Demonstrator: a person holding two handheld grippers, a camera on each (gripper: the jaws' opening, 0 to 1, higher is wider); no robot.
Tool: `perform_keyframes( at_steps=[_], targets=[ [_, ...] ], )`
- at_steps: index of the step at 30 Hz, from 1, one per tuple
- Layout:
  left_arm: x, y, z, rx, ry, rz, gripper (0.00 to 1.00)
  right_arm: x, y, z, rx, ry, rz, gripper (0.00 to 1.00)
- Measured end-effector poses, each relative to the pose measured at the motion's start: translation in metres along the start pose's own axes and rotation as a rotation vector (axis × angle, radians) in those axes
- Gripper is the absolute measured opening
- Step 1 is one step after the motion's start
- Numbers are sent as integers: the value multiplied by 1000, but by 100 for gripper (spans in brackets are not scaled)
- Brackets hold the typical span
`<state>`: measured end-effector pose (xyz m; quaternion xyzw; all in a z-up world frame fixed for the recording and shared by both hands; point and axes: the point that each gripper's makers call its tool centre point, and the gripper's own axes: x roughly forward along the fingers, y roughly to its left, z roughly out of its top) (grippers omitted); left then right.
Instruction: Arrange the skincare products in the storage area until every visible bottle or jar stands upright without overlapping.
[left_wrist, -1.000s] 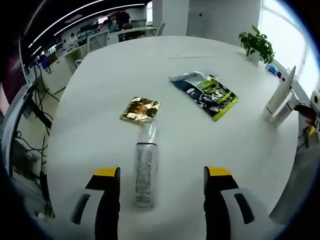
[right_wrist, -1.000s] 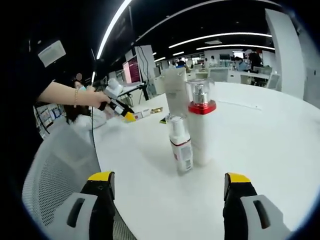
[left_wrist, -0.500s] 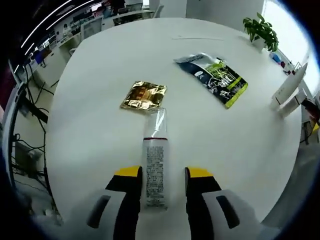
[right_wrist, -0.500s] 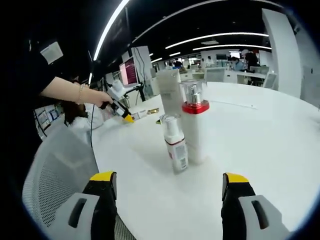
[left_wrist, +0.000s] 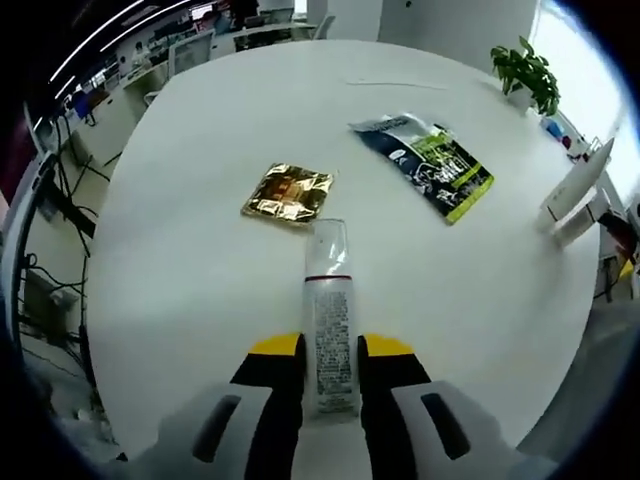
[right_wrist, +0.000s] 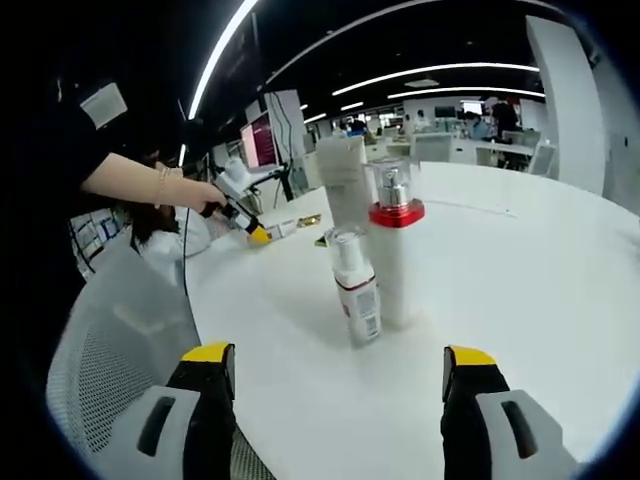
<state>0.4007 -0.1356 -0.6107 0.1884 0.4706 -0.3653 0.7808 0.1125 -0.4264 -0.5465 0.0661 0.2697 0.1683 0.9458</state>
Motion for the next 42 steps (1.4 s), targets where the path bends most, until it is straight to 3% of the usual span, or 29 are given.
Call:
perform_keyframes(
  at_steps=[7,11,13,15,17,18,23,25,28,32,42],
  targets=[
    [-5,-9,1,-28,-20,-34,20,1,4,0,-10,7,5,88],
    [-11,-21,9,-133,-92,-92,20,-2,5,-1,-11,8,4,88],
    [-24,-36,7,-183,-131,-118,20,-4,7,-1,-9,6,6,88],
    [-20,-45,14,-203,-165,-152,20,-6,10,-1,-13,7,8,88],
    [-35,-63,16,-206,-196,-180,20,-8,13,-1,-9,0,12,87],
    [-32,-67,19,-208,-209,-195,19,-9,13,-1,-6,-3,14,87],
    [-59,-103,34,-252,-320,-322,19,-10,19,2,1,-19,26,86],
    [-55,-106,42,-263,-357,-363,19,-10,23,5,-4,-25,34,86],
    [-76,-136,50,-275,-441,-483,19,-11,32,15,-10,-45,51,86],
    [-101,-159,65,-297,-541,-618,19,-13,45,32,-3,-87,78,86],
    [-147,-224,73,-286,-635,-798,19,-19,66,66,-13,-161,125,80]
  ],
)
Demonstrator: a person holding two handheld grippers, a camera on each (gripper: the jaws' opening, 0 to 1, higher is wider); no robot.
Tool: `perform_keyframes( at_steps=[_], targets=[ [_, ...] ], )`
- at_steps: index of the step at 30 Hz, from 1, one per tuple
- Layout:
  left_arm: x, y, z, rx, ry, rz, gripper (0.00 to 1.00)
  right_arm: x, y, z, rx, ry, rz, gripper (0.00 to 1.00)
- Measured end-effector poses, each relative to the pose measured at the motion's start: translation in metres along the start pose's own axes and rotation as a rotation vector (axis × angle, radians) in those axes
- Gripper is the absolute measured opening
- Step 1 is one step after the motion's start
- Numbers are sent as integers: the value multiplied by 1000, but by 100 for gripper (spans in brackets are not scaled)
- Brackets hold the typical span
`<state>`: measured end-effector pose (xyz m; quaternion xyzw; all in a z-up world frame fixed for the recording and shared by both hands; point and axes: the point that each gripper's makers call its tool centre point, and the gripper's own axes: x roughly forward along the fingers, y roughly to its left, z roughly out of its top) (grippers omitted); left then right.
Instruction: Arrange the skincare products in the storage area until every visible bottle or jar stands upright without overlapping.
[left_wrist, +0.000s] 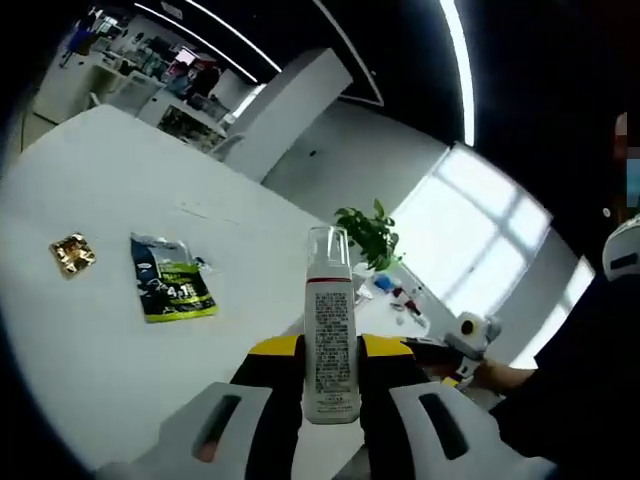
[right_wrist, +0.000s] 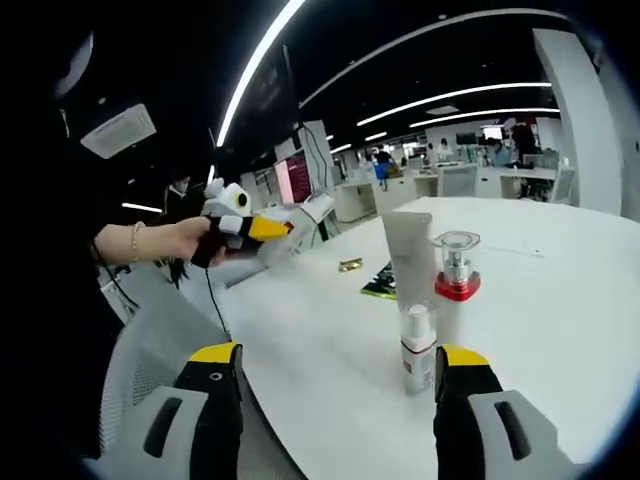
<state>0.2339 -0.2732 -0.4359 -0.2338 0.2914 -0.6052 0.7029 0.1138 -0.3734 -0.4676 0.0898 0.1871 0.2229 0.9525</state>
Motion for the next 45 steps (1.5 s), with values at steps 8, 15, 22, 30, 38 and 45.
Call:
perform_keyframes(
  at_steps=[8,15,22,30,38,45],
  targets=[
    [10,-68,-10,30,-14,-189,19,1,38,45,88,-139,179,64],
    [13,-116,-18,54,-10,-325,19,-10,53,86,188,-291,278,54],
    [14,-140,-24,72,4,-406,19,-9,72,94,219,-299,358,41],
    [12,-156,-34,85,40,-474,19,-18,92,118,328,-394,468,30],
    [11,-170,-35,78,33,-530,19,-14,107,116,337,-358,524,24],
    [8,-171,-42,56,36,-544,19,-15,108,111,318,-356,522,12]
  ],
)
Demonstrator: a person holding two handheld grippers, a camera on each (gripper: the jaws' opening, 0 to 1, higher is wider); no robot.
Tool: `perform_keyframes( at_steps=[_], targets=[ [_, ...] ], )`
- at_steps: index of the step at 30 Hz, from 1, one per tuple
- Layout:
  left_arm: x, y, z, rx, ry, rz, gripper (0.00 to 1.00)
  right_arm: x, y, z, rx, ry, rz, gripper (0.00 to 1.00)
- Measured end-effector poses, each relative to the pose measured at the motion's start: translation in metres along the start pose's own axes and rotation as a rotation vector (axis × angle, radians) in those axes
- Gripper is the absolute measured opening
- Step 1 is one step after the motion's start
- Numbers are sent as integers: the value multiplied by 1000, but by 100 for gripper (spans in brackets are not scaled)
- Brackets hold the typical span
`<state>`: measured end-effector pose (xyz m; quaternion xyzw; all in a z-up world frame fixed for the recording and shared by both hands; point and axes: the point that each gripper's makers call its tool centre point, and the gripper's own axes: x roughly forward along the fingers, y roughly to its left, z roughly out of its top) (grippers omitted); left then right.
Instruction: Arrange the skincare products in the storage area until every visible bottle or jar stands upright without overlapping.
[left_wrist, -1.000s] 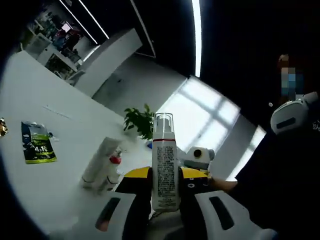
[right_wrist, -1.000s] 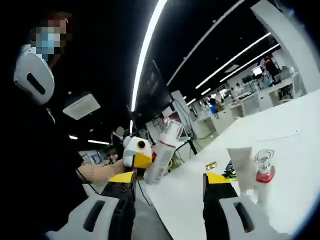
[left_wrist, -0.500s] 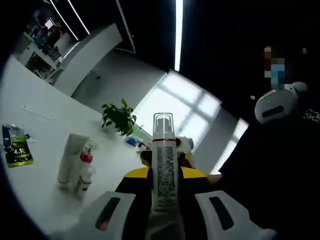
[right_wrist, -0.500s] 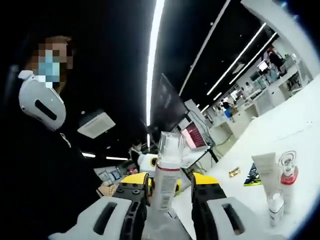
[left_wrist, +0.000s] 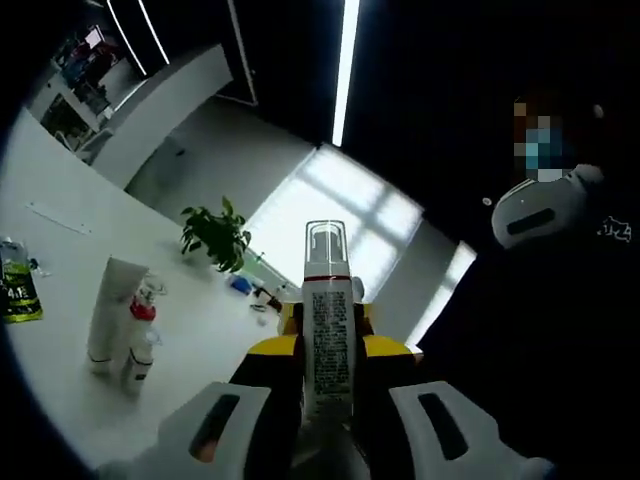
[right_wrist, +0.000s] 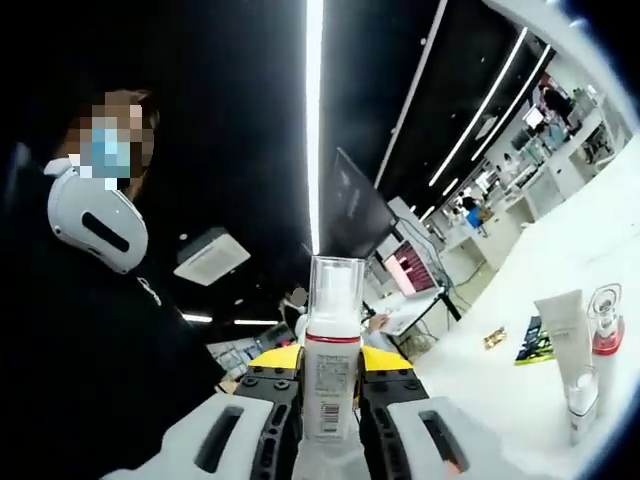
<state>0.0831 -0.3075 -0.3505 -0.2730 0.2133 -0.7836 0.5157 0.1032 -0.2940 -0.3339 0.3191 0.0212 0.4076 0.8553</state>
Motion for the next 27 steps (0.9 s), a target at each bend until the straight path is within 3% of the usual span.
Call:
perform_keyframes(
  at_steps=[7,11,16,19,24,27],
  targets=[
    [-3,6,-9,8,35,42,17,-3,-3,-9,-48,38,-30,11],
    [-10,17,-18,38,107,114,17,-4,-12,-16,-132,86,-71,11],
    [-24,27,-23,91,172,194,23,-7,-14,-22,-185,139,-67,11],
    [-33,28,-16,168,217,234,26,-11,-21,-33,-255,217,-90,11],
    [-29,14,1,278,261,213,28,-13,-29,-51,-370,356,-99,11],
    [-25,11,5,385,350,227,28,-13,-32,-59,-424,409,-92,11]
  ],
)
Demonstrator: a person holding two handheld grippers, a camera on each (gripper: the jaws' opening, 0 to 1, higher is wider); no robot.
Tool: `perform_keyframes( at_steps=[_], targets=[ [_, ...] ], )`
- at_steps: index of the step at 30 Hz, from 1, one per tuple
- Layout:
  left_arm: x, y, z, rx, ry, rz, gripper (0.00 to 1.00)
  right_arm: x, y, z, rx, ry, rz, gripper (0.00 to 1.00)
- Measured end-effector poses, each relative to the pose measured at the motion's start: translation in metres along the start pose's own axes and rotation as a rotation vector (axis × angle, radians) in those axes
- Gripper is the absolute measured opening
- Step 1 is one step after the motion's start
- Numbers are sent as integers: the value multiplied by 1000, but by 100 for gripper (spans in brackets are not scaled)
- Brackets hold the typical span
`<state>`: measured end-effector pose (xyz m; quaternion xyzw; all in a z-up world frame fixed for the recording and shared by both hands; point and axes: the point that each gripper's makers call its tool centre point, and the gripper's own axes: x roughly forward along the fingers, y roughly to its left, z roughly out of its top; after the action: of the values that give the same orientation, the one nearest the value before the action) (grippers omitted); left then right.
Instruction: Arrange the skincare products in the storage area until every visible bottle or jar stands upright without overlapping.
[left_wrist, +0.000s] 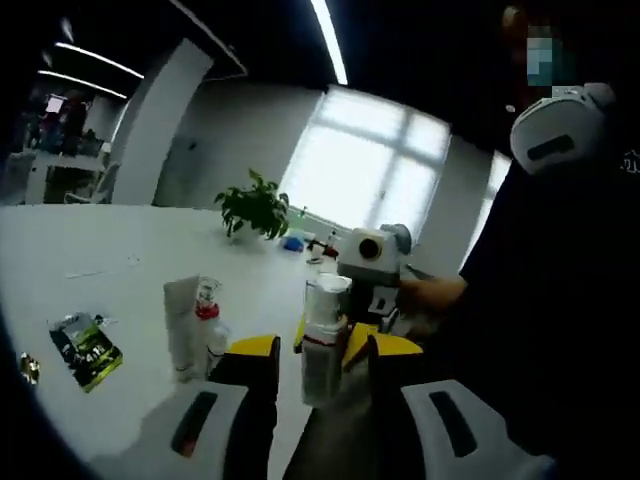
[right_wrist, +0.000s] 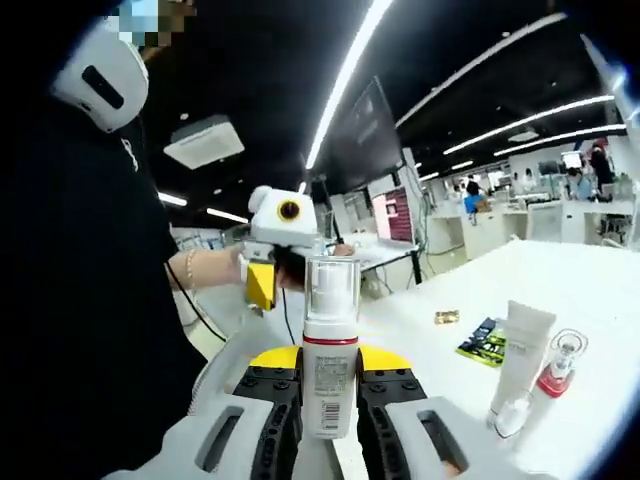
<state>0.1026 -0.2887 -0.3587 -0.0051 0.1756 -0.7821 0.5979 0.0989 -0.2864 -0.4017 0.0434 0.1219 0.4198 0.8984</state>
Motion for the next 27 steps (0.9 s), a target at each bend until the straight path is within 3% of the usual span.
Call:
perform_keyframes(
  at_steps=[3,7,13,21,27],
  targets=[
    [2,-3,-1,55,66,-21,31,2,1,-1,-22,7,15,11],
    [4,-4,1,86,107,-32,28,5,1,-9,-61,52,24,11],
    [7,-6,-11,184,255,-44,28,7,2,-17,-70,73,31,11],
    [24,-10,-17,278,353,-18,25,8,3,-25,-88,109,31,11],
    [31,-11,-17,301,376,-16,24,6,1,-29,-89,125,20,12]
  ],
)
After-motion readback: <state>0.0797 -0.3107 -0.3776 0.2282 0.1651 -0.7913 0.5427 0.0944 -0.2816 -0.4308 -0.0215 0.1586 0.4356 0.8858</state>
